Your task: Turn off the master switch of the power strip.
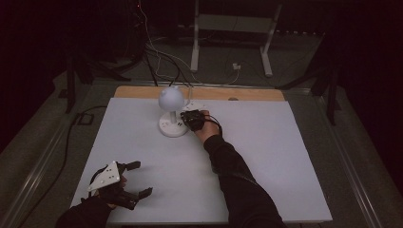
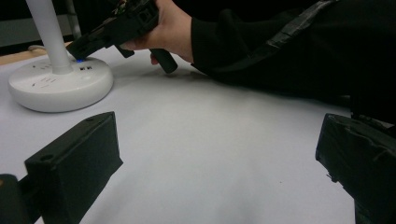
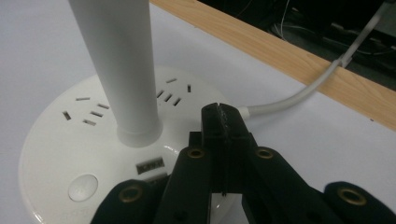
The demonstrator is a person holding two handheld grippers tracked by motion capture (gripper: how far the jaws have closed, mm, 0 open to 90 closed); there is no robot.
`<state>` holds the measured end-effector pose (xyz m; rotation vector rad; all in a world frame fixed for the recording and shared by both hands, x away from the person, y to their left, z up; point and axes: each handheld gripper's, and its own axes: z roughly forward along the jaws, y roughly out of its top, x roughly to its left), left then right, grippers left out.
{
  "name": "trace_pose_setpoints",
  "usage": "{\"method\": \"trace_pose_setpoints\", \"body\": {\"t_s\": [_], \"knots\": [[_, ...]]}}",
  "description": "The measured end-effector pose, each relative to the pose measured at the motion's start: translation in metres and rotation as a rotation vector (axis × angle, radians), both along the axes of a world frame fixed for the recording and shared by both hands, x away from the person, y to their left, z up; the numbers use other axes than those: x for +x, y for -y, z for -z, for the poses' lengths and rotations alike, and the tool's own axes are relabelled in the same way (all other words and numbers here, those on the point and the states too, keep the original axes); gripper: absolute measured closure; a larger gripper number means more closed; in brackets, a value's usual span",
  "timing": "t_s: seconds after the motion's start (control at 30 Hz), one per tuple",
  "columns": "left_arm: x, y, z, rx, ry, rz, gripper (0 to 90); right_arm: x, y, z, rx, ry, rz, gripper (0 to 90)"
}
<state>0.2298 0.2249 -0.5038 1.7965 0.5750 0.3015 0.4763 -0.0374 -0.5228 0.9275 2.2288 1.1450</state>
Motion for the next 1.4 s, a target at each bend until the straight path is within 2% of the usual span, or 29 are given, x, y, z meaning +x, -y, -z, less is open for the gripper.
{"method": "trace_pose_setpoints", "body": {"t_s": [0.07, 0.13, 0.27, 0.3, 0.33, 0.37, 0.43, 0.47, 0.53, 0.63, 0.7, 0.77, 0.8, 0.87, 0.97, 1.0, 1.03, 1.1, 1.13, 1.2, 1.27, 1.3, 1.33, 1.4], "knots": [[0.0, 0.0, 0.0, -0.002, 0.001, 0.0, 0.4, 0.0, 0.0, 0.0, 0.001, -0.002, 0.002, 90.0], [0.0, 0.0, 0.0, -0.001, 0.0, -0.001, 0.4, -0.001, -0.002, -0.001, -0.021, 0.011, 0.002, 90.0], [0.0, -0.001, 0.0, -0.003, 0.001, -0.001, 0.4, 0.001, -0.002, -0.001, -0.006, 0.01, 0.002, 90.0], [0.0, -0.001, 0.0, -0.005, 0.0, -0.001, 0.4, 0.0, -0.001, -0.002, 0.015, 0.022, -0.012, 90.0], [0.001, -0.001, 0.0, -0.005, 0.0, -0.002, 0.4, 0.001, -0.001, -0.004, 0.007, 0.009, -0.008, 90.0], [0.001, -0.002, 0.0, -0.006, -0.001, -0.004, 0.4, 0.0, -0.001, -0.004, -0.011, 0.022, -0.004, 90.0], [0.001, -0.002, 0.0, -0.009, -0.002, -0.005, 0.4, 0.0, 0.0, -0.004, -0.01, 0.02, -0.004, 89.6], [0.001, -0.002, 0.0, -0.01, -0.003, -0.007, 0.4, 0.001, 0.006, -0.007, 0.01, 0.015, 0.0, 83.4], [0.001, -0.002, 0.0, -0.01, -0.002, -0.007, 0.4, 0.002, 0.012, -0.011, 0.031, 0.022, 0.003, 79.4], [0.001, -0.002, 0.0, -0.008, -0.001, -0.006, 0.4, 0.001, 0.018, -0.016, 0.041, 0.02, -0.012, 70.0], [0.001, -0.002, 0.0, -0.008, -0.001, -0.006, 0.4, -0.001, 0.021, -0.018, 0.039, 0.025, -0.028, 59.2], [0.0, -0.002, 0.0, -0.007, 0.001, -0.005, 0.4, -0.002, 0.023, -0.019, 0.043, 0.019, -0.033, 55.8], [0.0, -0.002, 0.0, -0.01, 0.002, -0.005, 0.4, -0.004, 0.024, -0.021, 0.046, 0.008, -0.052, 46.5], [0.0, -0.002, -0.001, -0.011, 0.003, -0.006, 0.4, -0.006, 0.026, -0.023, 0.064, -0.013, -0.064, 37.0], [0.0, -0.002, -0.001, -0.011, 0.004, -0.005, 0.4, -0.009, 0.029, -0.026, 0.078, -0.022, -0.073, 32.0], [0.0, -0.002, -0.001, -0.012, 0.004, -0.005, 0.4, -0.013, 0.032, -0.028, 0.092, -0.009, -0.077, 25.2], [0.0, -0.002, -0.001, -0.012, 0.005, -0.004, 0.4, -0.013, 0.032, -0.028, 0.092, -0.009, -0.077, 25.2], [0.0, -0.002, -0.001, -0.012, 0.006, -0.002, 0.4, -0.016, 0.034, -0.031, 0.092, -0.008, -0.076, 19.6], [0.0, -0.002, -0.001, -0.013, 0.006, -0.002, 0.4, -0.017, 0.036, -0.035, 0.105, -0.039, -0.084, 12.2], [0.001, -0.002, -0.001, -0.013, 0.004, -0.003, 0.4, -0.019, 0.036, -0.038, 0.117, -0.059, -0.111, 1.6], [0.001, -0.002, -0.001, -0.014, 0.004, -0.003, 0.4, -0.021, 0.037, -0.04, 0.117, -0.065, -0.126, 0.3], [0.001, -0.002, -0.001, -0.015, 0.003, -0.002, 0.4, -0.026, 0.038, -0.045, 0.129, -0.066, -0.16, 0.3], [0.001, -0.002, -0.001, -0.014, 0.004, -0.002, 0.4, -0.029, 0.038, -0.047, 0.129, -0.056, -0.151, 0.3], [0.001, -0.002, -0.001, -0.014, 0.004, -0.001, 0.4, -0.03, 0.039, -0.05, 0.131, -0.069, -0.157, 0.3]]}}
